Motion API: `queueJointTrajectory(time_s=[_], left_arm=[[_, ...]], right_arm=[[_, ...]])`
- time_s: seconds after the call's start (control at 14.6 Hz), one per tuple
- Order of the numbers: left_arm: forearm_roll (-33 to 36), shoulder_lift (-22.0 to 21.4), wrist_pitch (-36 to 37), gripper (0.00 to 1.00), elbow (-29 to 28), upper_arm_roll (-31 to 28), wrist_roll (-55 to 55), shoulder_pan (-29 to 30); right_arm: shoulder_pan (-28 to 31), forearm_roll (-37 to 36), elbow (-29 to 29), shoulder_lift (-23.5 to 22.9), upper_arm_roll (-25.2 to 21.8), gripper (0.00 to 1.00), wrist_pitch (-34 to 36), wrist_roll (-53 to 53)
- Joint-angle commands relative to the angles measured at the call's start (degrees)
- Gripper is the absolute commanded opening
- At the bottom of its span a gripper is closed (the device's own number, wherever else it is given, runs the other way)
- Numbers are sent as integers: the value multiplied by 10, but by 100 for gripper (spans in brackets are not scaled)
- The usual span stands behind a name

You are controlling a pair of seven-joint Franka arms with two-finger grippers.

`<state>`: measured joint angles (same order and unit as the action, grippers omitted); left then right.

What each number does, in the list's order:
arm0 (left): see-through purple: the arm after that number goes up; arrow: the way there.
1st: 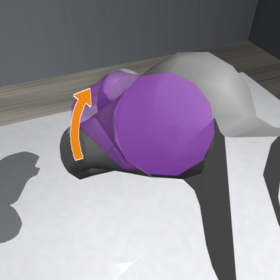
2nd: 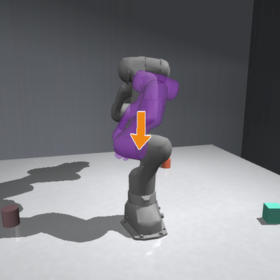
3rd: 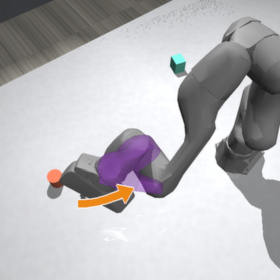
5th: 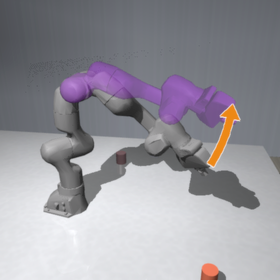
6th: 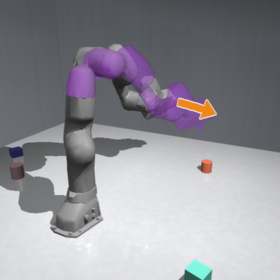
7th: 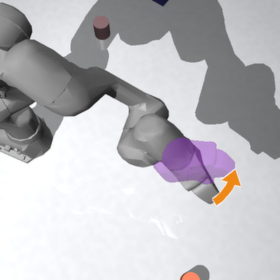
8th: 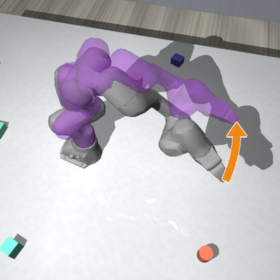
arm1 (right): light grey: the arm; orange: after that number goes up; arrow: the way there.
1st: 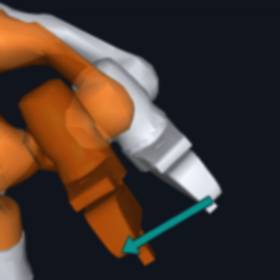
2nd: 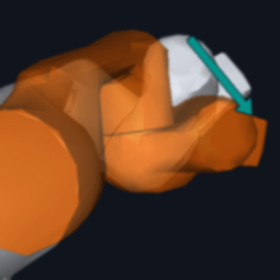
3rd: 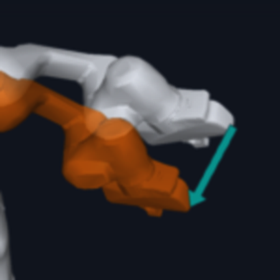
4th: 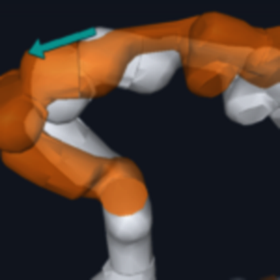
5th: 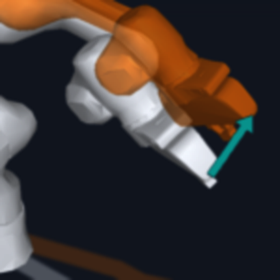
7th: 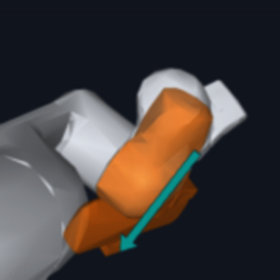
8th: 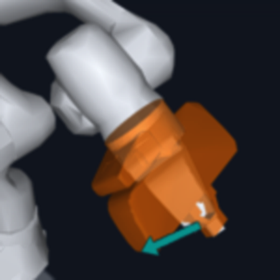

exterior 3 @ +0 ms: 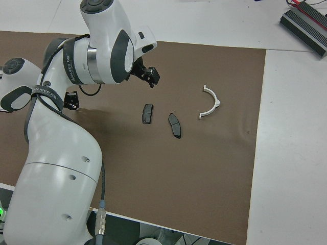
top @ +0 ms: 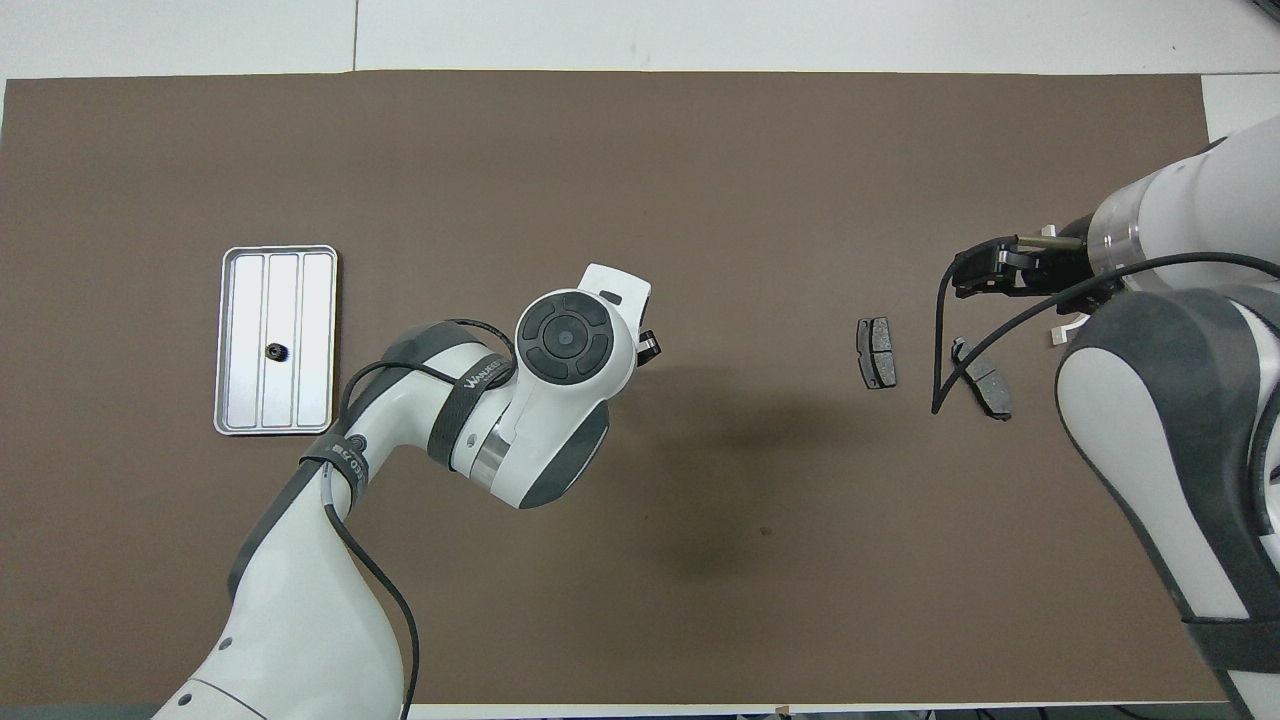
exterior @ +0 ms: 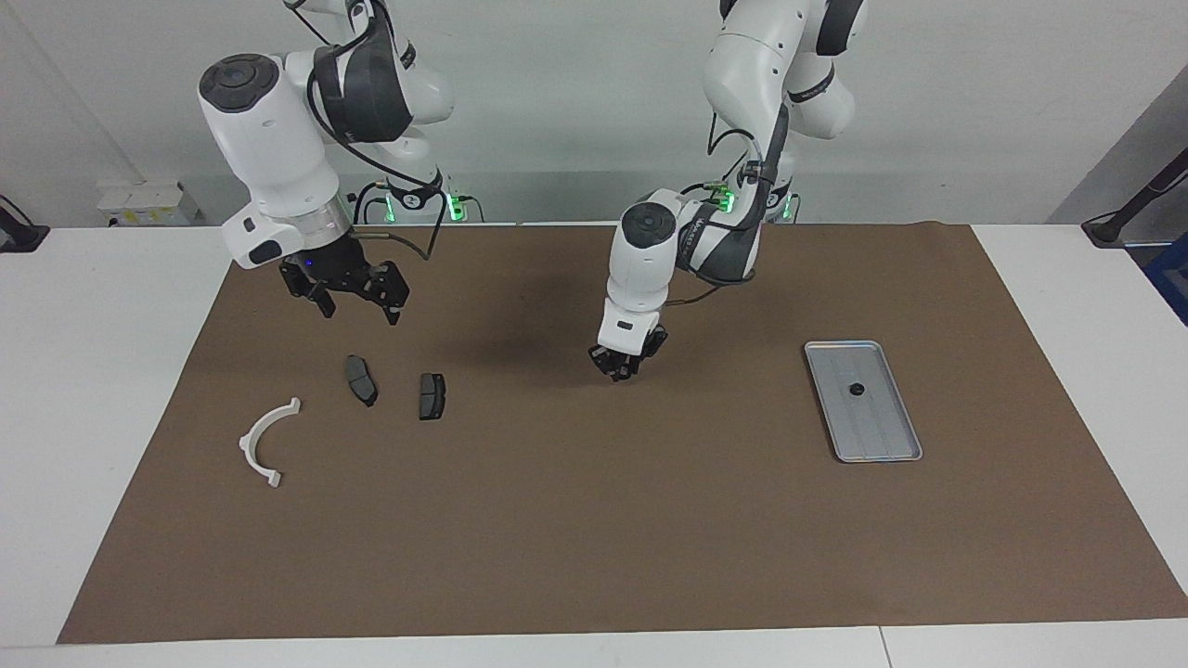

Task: Place bearing gear from tray to pile

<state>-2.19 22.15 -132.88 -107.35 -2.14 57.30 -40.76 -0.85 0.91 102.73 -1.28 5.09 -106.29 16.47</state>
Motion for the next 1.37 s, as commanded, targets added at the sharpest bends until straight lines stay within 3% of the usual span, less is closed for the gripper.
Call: queueJointTrajectory(time_s=[0.0,0.14,0.34,0.55,0.62,0.68,0.75,1.03,1.3], left_arm=[[13,-11,-28,0,-36,-4,11,-9],[13,-11,-29,1,-37,-4,11,-9],[13,-11,-33,22,-39,-4,10,-9],[13,-11,-48,30,-47,-4,11,-9],[13,-12,-48,63,-48,-4,10,-8],[13,-11,-48,86,-48,-4,10,-7],[13,-11,-48,94,-47,-4,9,-6],[20,-25,13,94,-6,-19,-10,18],[23,-102,159,93,33,-25,-171,119]], right_arm=[[4,5,32,14,4,100,-27,1],[1,4,33,12,4,100,-27,2],[0,4,37,12,4,100,-28,4],[-3,4,39,8,4,100,-34,7],[-3,3,39,7,4,100,-37,7],[-3,3,42,5,4,100,-38,7],[-4,3,42,5,4,100,-38,8],[-13,3,42,5,4,100,-38,21],[-88,-5,41,-12,4,100,-52,176]])
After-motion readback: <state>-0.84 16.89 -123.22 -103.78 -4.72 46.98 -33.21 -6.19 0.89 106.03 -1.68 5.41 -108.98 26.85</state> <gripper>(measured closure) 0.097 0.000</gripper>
